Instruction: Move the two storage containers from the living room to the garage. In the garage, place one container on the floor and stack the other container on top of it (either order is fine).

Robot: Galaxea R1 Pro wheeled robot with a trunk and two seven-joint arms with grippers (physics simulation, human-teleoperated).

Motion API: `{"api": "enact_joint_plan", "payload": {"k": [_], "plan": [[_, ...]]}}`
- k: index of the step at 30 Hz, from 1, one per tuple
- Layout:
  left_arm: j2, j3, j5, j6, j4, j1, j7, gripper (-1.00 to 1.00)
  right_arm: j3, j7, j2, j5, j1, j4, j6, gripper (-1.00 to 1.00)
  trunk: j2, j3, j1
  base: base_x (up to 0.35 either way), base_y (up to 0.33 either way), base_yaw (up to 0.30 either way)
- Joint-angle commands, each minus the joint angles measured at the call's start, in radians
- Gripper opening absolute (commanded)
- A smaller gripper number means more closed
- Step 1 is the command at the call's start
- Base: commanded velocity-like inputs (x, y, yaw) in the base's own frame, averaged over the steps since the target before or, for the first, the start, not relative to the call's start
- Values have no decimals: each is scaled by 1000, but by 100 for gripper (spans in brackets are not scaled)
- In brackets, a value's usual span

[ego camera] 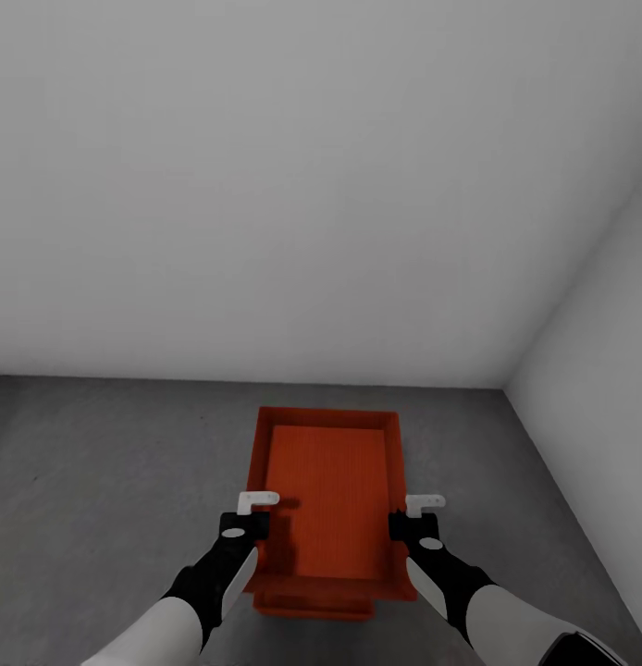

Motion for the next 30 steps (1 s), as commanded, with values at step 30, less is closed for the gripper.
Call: {"api": "enact_joint_plan", "payload": {"k": [30], "plan": [[2,-15,23,58,1,0,13,-100,-15,-34,-1,11,-2,-2,-8,-100,-2,-50,0,0,0,0]]}}
